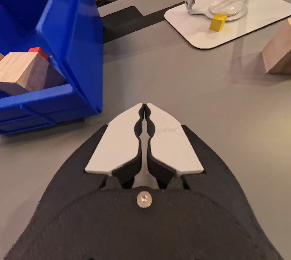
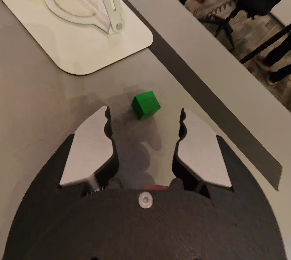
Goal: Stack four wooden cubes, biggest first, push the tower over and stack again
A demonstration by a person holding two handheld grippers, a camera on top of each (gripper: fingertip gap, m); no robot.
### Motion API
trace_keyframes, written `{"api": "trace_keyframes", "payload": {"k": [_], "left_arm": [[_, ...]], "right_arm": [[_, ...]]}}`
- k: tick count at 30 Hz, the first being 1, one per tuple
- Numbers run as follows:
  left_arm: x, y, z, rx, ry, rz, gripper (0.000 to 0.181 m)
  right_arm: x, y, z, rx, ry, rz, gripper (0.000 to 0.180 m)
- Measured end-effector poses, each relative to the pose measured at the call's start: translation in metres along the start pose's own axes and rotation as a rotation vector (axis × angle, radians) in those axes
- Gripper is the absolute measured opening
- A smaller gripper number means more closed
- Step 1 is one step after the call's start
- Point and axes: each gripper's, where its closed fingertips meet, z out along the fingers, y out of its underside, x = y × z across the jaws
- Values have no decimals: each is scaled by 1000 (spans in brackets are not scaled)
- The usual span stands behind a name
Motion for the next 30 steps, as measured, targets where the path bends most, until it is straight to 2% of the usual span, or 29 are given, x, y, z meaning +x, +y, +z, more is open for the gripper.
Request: {"api": "trace_keyframes", "payload": {"k": [2, 4, 9, 11, 18, 25, 30], "left_arm": [[-5, 3, -1, -12, -6, -6, 0], [-5, 4, -2, -11, 3, -14, 0], [-6, 5, -1, -23, 11, -17, 0], [-8, 6, -1, -26, 11, -19, 0], [-21, 11, -4, -32, -3, -18, 0], [-43, 16, -17, -3, -4, -98, 0], [-12, 2, -16, 47, 106, -94, 0]], "right_arm": [[4, 2, 12, -40, -57, 5, 87], [3, 1, 19, -51, -127, 3, 82], [-5, 2, 24, -73, -262, 2, 52], [-8, 3, 22, -73, -284, -3, 31], [-18, 5, 13, -61, -281, -29, 29], [-54, 2, -6, -47, -312, -47, 29], [-81, -1, -14, -48, -344, -58, 29]]}}
